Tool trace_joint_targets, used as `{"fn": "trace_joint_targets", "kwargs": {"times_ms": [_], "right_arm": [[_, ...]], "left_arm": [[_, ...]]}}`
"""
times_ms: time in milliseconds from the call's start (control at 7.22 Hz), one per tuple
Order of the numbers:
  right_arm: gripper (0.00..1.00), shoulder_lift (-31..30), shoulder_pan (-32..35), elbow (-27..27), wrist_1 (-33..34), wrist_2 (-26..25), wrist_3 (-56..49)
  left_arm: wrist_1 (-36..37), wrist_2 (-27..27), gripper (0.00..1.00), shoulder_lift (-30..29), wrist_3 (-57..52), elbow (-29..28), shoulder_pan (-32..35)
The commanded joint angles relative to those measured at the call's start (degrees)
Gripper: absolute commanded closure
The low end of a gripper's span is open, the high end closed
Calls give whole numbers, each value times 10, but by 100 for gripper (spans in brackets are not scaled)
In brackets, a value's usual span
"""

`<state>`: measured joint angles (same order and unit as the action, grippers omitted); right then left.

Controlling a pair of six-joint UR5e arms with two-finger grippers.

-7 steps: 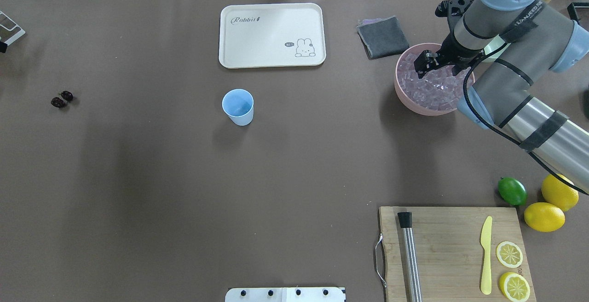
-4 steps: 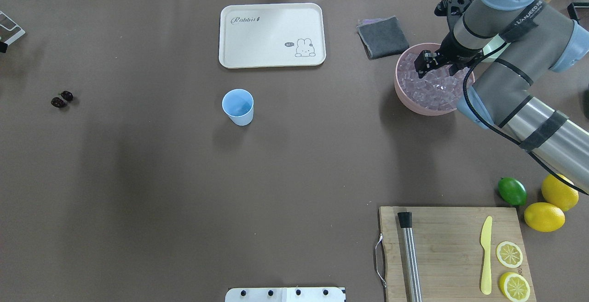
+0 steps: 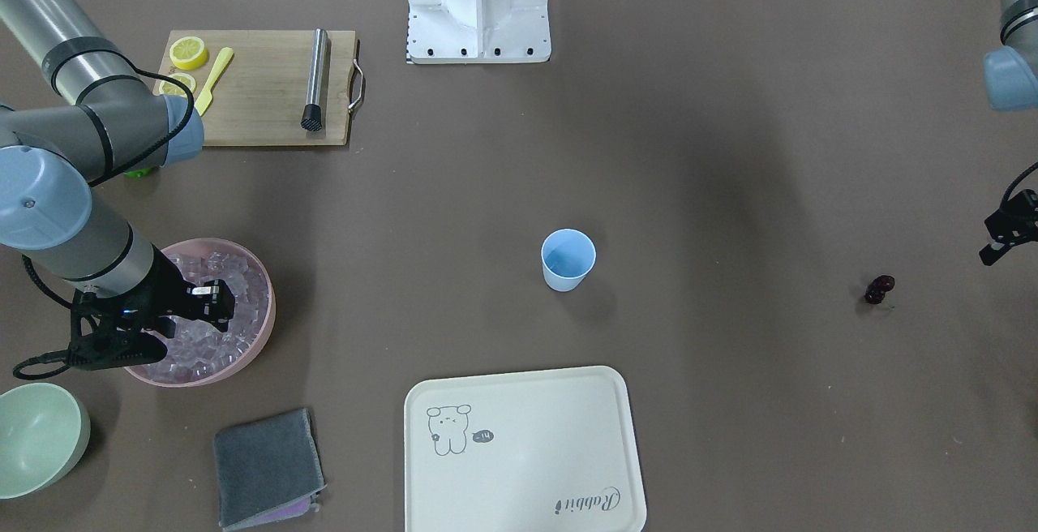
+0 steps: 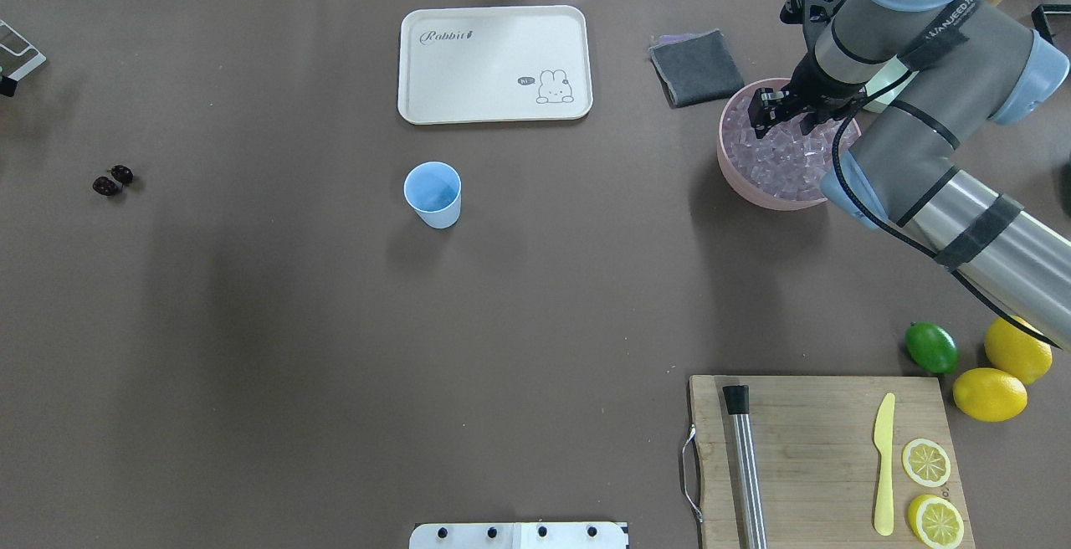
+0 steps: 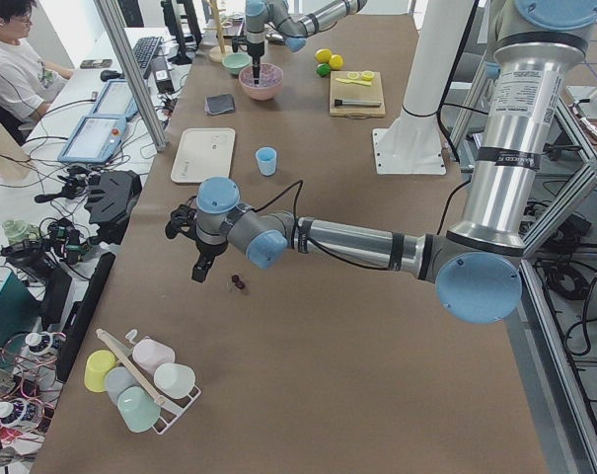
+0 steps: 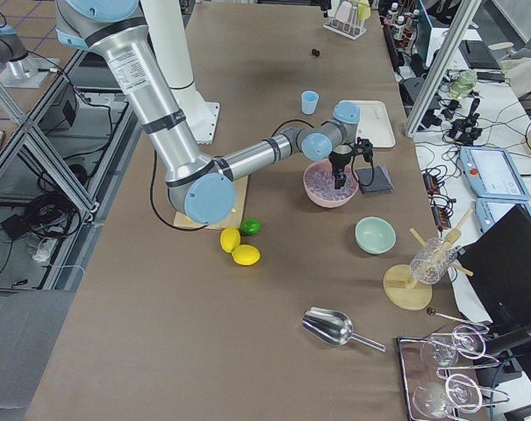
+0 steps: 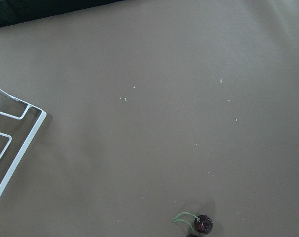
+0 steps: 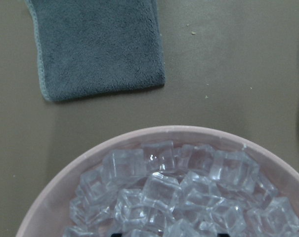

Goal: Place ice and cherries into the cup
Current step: 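Lower the right gripper into the bowl and grasp another ice cube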

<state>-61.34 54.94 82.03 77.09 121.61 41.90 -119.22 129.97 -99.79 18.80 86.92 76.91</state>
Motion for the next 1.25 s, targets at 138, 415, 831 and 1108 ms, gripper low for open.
{"fn": "trace_joint_targets", "kwargs": {"times_ms": [138,415,831,1108], "right_arm": [[30,1,-3,-11,-3,-1,-1],[48,-1,-4,-11,-3,-2,-1],[67,-4,-4,-8,-3,-3,-1],[85,-3,-4,-6,-4,-2,-2]], "left_arm": [[0,-2,2,-1,0,1,-1],[-1,-2,2,-1,2,4,-1],[-10,-2,2,-1,7,1,-2],[-10,-2,2,-1,7,2,-2]]}}
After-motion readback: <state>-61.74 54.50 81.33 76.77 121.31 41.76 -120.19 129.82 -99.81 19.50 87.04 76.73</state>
